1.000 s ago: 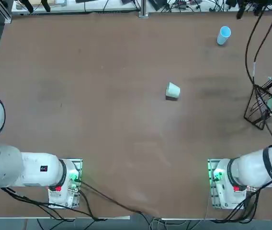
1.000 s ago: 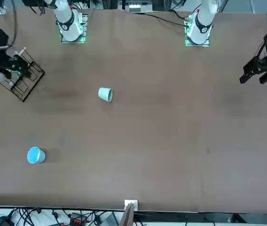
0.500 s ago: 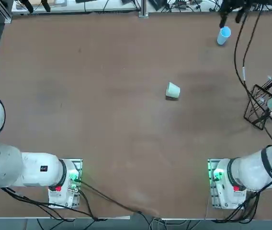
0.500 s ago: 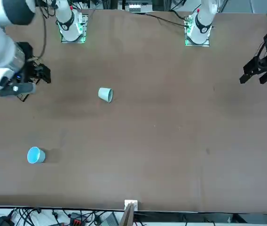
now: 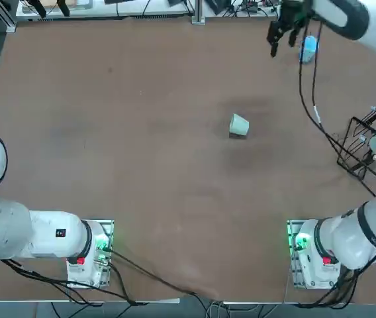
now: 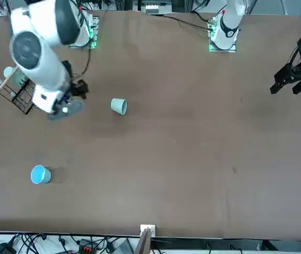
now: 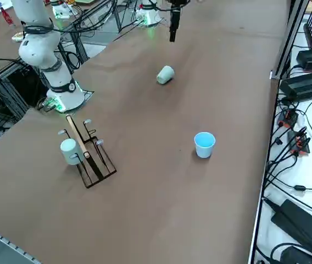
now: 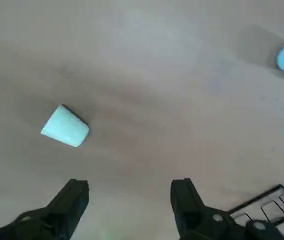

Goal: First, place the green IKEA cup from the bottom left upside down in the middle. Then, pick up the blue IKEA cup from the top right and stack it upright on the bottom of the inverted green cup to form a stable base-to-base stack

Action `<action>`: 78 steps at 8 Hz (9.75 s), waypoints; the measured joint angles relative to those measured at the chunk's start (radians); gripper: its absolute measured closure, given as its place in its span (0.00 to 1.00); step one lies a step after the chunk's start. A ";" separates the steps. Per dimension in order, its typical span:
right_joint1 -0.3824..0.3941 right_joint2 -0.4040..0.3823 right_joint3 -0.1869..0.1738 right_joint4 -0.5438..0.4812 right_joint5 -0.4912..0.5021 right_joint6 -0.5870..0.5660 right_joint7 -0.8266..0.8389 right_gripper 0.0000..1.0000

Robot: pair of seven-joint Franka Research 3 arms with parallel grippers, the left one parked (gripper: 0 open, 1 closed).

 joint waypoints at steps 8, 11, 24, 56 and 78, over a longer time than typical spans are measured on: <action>0.182 0.056 0.001 -0.049 0.004 0.044 -0.239 0.00; 0.184 0.041 0.001 -0.251 0.032 0.300 -0.321 0.00; 0.188 -0.018 0.000 -0.784 0.035 1.005 -0.645 0.00; 0.046 0.101 -0.001 -0.221 -0.436 0.185 -0.747 0.11; 0.115 0.654 -0.038 -0.081 -0.884 -0.125 -0.492 0.13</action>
